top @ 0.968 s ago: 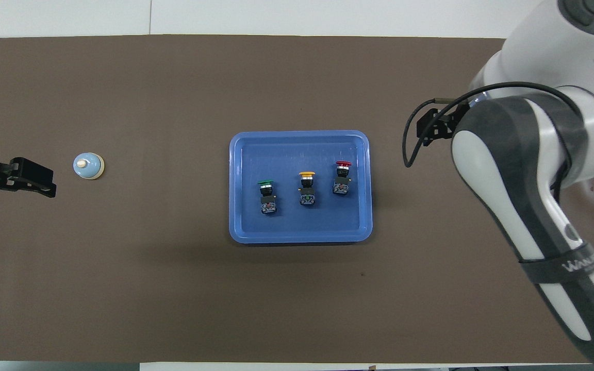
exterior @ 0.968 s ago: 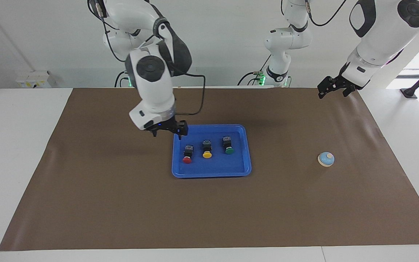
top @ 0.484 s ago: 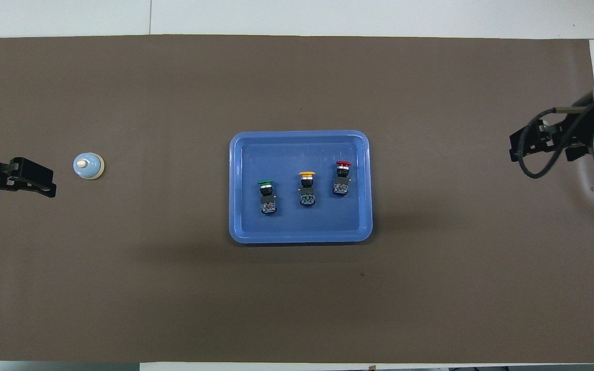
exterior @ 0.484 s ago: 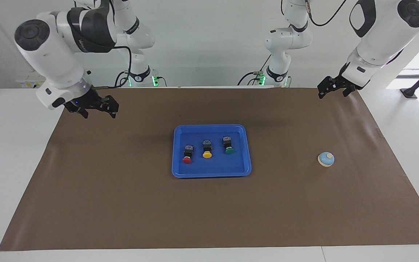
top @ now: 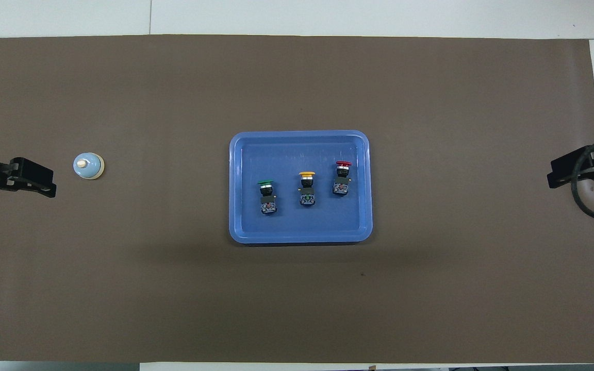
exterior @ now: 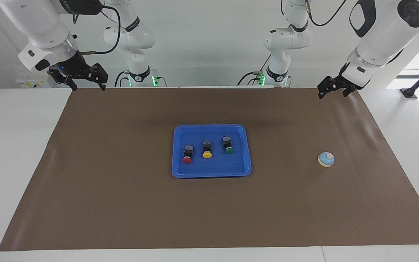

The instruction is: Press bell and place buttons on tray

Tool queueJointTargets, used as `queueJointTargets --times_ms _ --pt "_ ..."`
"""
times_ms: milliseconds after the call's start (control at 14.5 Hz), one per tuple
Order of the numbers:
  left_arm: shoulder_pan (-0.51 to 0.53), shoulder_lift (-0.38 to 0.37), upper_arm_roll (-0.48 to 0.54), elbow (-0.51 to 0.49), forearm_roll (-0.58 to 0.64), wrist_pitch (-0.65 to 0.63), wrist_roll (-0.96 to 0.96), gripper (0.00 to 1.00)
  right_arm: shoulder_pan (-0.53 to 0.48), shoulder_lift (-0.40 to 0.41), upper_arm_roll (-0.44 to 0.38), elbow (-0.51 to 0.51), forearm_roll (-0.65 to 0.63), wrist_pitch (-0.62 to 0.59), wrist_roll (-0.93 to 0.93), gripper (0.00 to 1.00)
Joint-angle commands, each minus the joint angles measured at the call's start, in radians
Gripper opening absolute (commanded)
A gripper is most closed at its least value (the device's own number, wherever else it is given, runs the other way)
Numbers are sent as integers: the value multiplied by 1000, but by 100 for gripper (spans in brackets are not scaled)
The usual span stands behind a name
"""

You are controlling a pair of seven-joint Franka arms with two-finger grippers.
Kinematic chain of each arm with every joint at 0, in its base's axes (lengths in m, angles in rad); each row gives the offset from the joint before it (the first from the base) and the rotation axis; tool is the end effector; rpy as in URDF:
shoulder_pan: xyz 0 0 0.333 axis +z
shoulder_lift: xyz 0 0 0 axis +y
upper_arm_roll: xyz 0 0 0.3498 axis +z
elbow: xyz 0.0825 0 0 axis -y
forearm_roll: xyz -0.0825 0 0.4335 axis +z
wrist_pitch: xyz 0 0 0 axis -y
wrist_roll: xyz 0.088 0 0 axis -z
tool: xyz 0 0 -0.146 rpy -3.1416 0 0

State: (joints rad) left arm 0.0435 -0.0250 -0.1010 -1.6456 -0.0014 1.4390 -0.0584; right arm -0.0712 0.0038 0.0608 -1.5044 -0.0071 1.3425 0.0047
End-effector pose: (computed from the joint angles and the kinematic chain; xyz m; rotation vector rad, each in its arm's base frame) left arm 0.5700 -0.0337 0.5860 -3.1171 -0.0017 0.2834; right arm 0.5740 -0.0072 0.6334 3.1244 -0.0252 -0.2595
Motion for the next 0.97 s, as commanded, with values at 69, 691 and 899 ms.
queueJointTargets --times_ms 69,691,899 --pt "-1 -23 4 -22 -3 17 2 100 -10 -54 8 -157 -11 186 37 100" --pt "2 -26 7 -22 -3 9 2 100 -35 -10 17 -46 1 84 26 100" --pt "3 -27 7 -25 -3 12 0 100 -32 -21 17 -57 1 96 31 100"
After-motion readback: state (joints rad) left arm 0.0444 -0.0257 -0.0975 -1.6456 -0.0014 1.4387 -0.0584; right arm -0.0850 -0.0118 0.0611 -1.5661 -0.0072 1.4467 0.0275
